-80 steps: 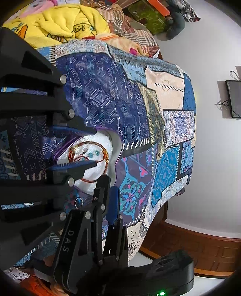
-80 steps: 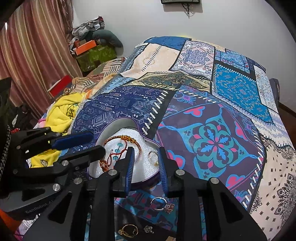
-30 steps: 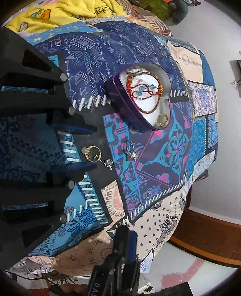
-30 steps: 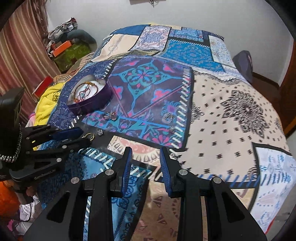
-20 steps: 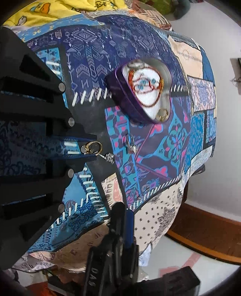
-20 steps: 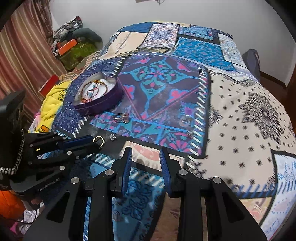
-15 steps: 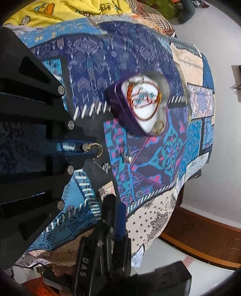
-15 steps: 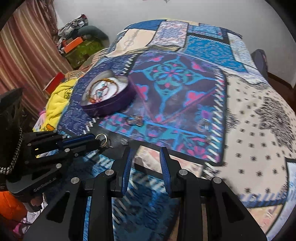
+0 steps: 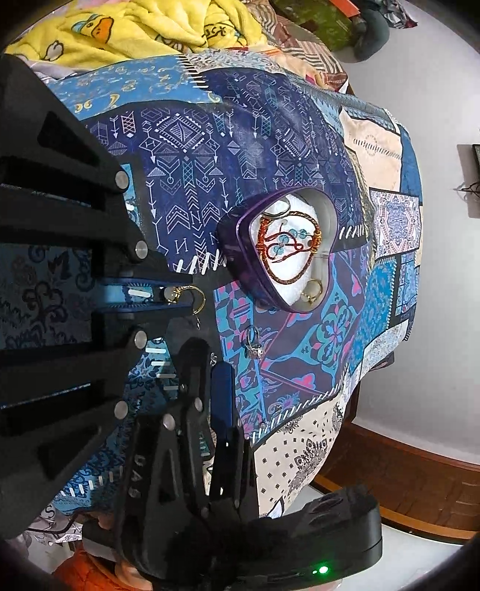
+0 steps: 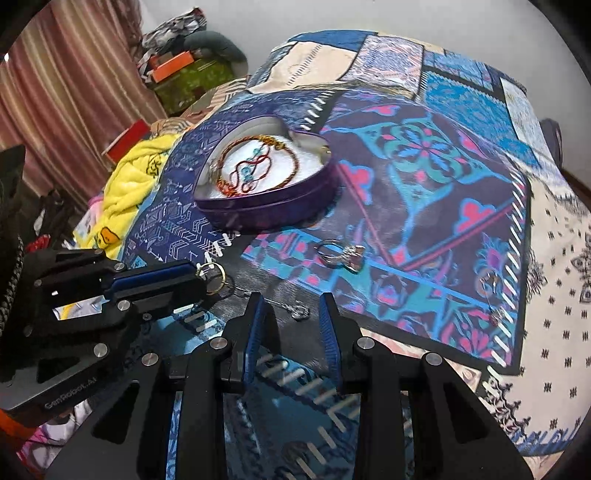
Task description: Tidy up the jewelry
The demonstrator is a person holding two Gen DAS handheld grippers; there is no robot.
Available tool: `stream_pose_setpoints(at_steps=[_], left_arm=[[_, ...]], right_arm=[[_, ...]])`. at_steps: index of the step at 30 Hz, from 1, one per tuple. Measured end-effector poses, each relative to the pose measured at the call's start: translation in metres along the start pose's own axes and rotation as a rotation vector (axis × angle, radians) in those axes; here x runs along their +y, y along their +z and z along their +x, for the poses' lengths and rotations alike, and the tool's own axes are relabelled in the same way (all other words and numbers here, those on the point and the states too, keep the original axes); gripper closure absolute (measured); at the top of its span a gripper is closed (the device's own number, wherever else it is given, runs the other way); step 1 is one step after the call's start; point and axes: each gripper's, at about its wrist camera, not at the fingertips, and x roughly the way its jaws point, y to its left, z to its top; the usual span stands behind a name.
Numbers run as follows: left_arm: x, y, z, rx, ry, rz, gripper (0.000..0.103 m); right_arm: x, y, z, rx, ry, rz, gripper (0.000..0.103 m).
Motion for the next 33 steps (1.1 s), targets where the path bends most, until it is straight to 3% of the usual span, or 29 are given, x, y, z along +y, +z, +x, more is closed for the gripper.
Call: stream_pose_setpoints(at_steps=[2, 4, 12, 14, 16, 17, 28, 33], left_arm=[[0.001, 0.000, 0.002, 0.005, -0.002, -0.004, 0.096], [0.002, -0.001, 0.003, 0.009, -0.005, -0.010, 0.096], [-0.001, -0.001, 0.006, 0.029, 0.018, 0.010, 0.094], [-0.001, 0.000, 0.005, 0.033, 0.020, 0.014, 0.085], [0.000, 0.000, 0.002, 0.023, 0.027, 0.012, 0.065], [0.000, 0.001, -0.001, 0.008, 0.036, 0.013, 0.064], [-0.007, -0.001, 0.010, 0.008, 0.046, 0.078, 0.064], [-0.008, 0.002, 0.015, 0.011, 0.000, 0.069, 0.064]], right_arm=[[0.007, -0.001, 0.002, -0.008, -0.027, -0.033, 0.078], [0.010, -0.002, 0.003, -0.011, -0.026, -0.051, 0.092], [0.011, 0.000, 0.000, -0.029, -0.008, -0.056, 0.094], [0.014, 0.001, -0.002, -0.036, -0.003, -0.049, 0.094], [0.012, 0.001, -0.004, -0.043, 0.002, -0.044, 0.094], [0.013, 0.001, -0.004, -0.047, 0.003, -0.041, 0.094], [0.007, 0.006, -0.019, -0.089, 0.016, -0.012, 0.094], [0.002, 0.009, -0.029, -0.122, 0.009, 0.007, 0.094]])
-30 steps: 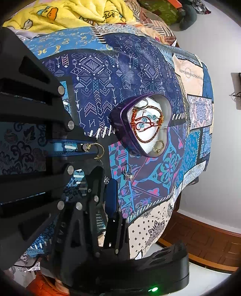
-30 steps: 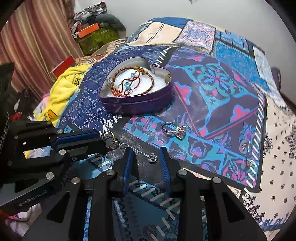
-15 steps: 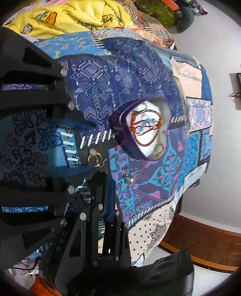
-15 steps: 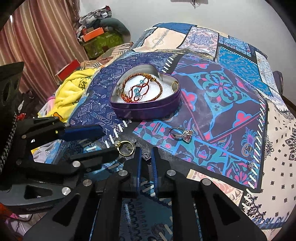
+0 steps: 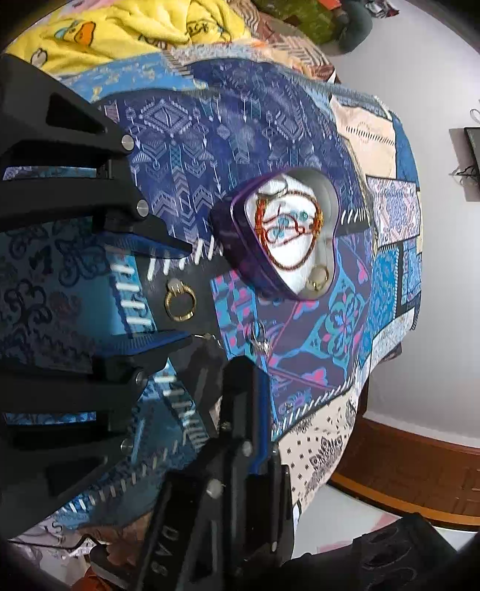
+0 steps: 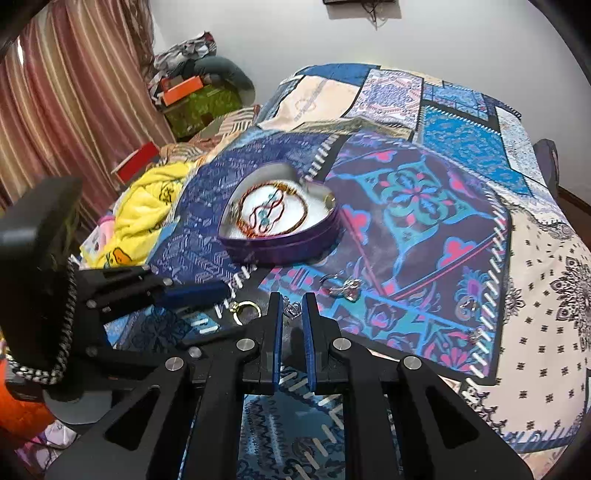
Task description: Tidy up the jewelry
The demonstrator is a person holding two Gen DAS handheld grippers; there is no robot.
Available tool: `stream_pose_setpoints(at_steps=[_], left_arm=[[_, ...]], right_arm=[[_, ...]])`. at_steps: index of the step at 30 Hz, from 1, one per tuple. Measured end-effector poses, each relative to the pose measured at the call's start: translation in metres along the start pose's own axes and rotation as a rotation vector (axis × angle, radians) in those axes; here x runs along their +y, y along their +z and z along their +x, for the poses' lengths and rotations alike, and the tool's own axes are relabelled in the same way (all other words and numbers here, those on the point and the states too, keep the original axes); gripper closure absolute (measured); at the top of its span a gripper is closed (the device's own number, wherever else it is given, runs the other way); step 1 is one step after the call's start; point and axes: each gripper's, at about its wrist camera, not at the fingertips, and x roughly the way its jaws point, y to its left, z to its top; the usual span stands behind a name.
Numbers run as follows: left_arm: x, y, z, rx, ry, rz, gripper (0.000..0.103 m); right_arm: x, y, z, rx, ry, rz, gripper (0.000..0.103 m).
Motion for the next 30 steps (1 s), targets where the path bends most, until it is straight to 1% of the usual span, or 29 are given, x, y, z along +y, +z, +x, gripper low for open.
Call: stream_pose_setpoints(at_steps=[2, 3, 4, 5, 11, 17, 22, 27, 30], left_arm=[[-0.002, 0.001, 0.003, 0.004, 0.000, 0.003, 0.064], [-0.004, 0.001, 0.004, 0.005, 0.006, 0.008, 0.068], [-0.006, 0.001, 0.005, 0.006, 0.014, 0.016, 0.075], [-0.008, 0.002, 0.007, 0.008, 0.022, 0.025, 0.079], [-0.014, 0.003, 0.007, 0.000, 0.042, 0.049, 0.080], [-0.006, 0.007, -0.004, -0.024, 0.032, -0.003, 0.080], [0.009, 0.020, -0.028, -0.086, 0.036, -0.057, 0.080], [0.023, 0.037, -0.047, -0.150, 0.062, -0.079, 0.080], [0.030, 0.044, -0.053, -0.174, 0.074, -0.088, 0.080]], right_arm=[[-0.004, 0.001, -0.003, -0.008, -0.006, 0.010, 0.094], [-0.005, 0.001, -0.004, -0.011, -0.009, 0.015, 0.094], [-0.007, 0.000, -0.005, -0.012, -0.011, 0.019, 0.094], [-0.009, 0.000, -0.006, -0.014, -0.014, 0.027, 0.094], [-0.017, -0.002, -0.013, -0.022, -0.030, 0.043, 0.094], [-0.020, 0.002, -0.020, -0.039, -0.040, 0.048, 0.094], [-0.018, 0.015, -0.028, -0.078, -0.044, 0.034, 0.094], [-0.012, 0.033, -0.032, -0.122, -0.042, 0.010, 0.094], [-0.007, 0.044, -0.033, -0.149, -0.039, -0.006, 0.094]])
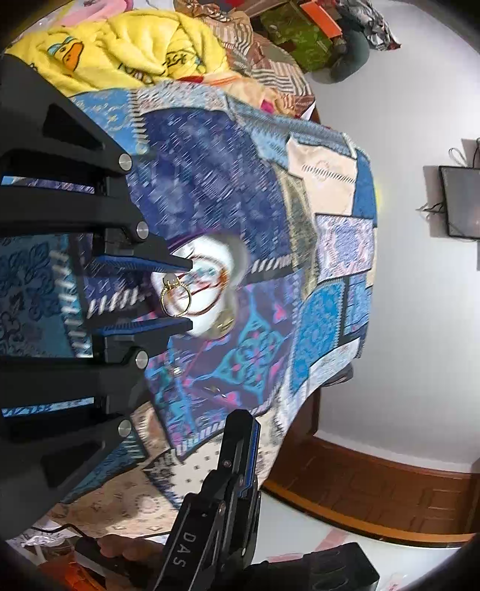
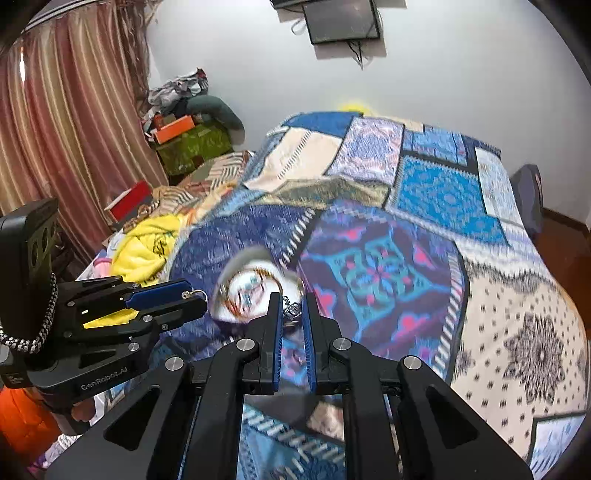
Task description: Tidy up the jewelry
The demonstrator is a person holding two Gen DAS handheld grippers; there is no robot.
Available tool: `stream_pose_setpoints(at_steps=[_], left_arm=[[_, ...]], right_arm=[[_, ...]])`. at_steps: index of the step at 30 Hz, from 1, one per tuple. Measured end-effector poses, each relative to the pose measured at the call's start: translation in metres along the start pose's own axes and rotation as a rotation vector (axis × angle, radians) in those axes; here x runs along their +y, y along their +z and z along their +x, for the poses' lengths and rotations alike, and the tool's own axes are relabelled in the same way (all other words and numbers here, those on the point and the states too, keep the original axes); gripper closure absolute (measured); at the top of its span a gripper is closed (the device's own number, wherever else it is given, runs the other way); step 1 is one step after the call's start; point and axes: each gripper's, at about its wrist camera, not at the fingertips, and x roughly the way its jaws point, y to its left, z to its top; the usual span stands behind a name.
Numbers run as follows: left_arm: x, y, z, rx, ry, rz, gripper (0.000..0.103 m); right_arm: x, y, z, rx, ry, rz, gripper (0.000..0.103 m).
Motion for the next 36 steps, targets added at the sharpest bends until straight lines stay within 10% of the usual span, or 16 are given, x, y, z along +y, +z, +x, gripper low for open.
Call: stream_pose_setpoints(at_steps=[36], left_arm=[[0.036, 0.029, 0.066, 0.018, 0.007, -0.028, 0.080]], right_arm=[[0.003, 0.008, 0.084, 0.107, 0.056, -0.015, 0.094]])
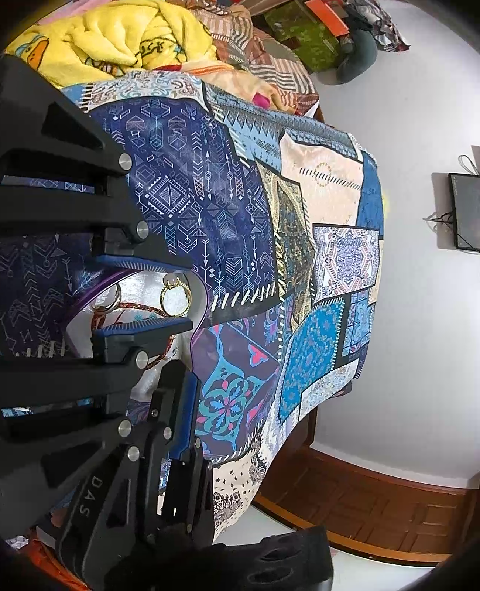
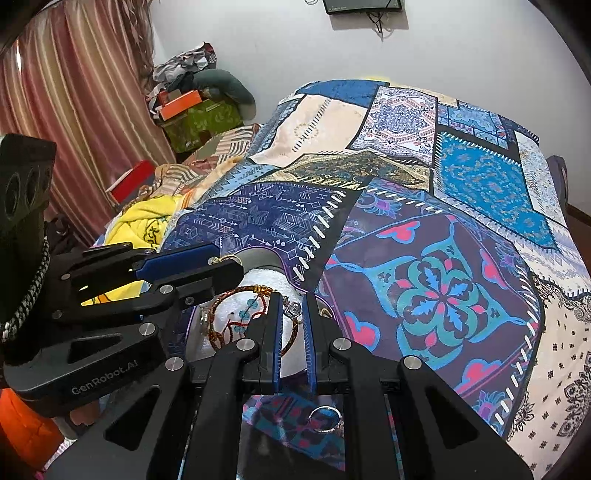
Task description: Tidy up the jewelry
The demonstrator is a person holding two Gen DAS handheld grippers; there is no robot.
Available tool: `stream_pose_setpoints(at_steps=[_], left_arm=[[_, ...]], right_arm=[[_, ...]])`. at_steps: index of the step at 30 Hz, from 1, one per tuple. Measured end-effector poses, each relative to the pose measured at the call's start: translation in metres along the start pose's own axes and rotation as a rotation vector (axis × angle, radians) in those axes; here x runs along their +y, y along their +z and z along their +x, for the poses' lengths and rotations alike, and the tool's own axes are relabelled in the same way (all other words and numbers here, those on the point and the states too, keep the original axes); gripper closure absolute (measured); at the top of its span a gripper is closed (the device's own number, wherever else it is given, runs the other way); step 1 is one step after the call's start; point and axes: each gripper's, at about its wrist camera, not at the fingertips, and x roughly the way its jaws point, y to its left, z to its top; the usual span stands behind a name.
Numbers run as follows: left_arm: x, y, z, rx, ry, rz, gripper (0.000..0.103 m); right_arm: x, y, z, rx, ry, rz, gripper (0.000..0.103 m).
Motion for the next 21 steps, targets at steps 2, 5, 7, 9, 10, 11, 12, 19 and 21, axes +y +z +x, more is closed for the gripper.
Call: stream_pose_setpoints(at_steps=[2, 5, 7, 9, 10, 11, 12, 19, 21], left_arm=[[0.001, -0.001, 0.002, 0.000, 0.004, -0.004, 0.080], [0.003, -0.002, 0.004, 0.002, 0.002, -0.015, 0.080], [0.003, -0.002, 0.004, 0.007, -0.005, -0.018, 0.080], [0.003, -0.001, 0.004, 0.011, -0.010, -0.015, 0.080], [0.003, -0.001, 0.004, 0.013, -0.011, -0.012, 0.080], [0.002, -0.001, 0.003, 0.016, -0.013, -0.010, 0.080], [0.002, -0.001, 0.002, 0.017, -0.012, -0.009, 0.080], [0.005, 0.002, -0.009, 0.006, -0.006, -0.021, 0.080], [0.005, 0.004, -0.016, -0.003, -0.004, -0.024, 0.079]], right_arm=[[0.001, -0.001, 0.002, 0.007, 0.000, -0.007, 0.093], [0.001, -0.001, 0.004, 0.014, 0.003, -0.015, 0.093], [0.003, -0.002, 0.004, 0.015, 0.002, -0.026, 0.093], [0.005, -0.002, 0.003, 0.014, -0.007, -0.041, 0.093], [0.006, -0.001, 0.004, 0.016, -0.011, -0.048, 0.093], [0.007, -0.002, 0.003, 0.017, -0.014, -0.055, 0.093], [0.008, -0.002, 0.003, 0.018, -0.017, -0.058, 0.093], [0.011, -0.002, -0.004, 0.020, -0.048, -0.073, 0.082], [0.011, -0.001, -0.008, 0.012, -0.057, -0.077, 0.080]])
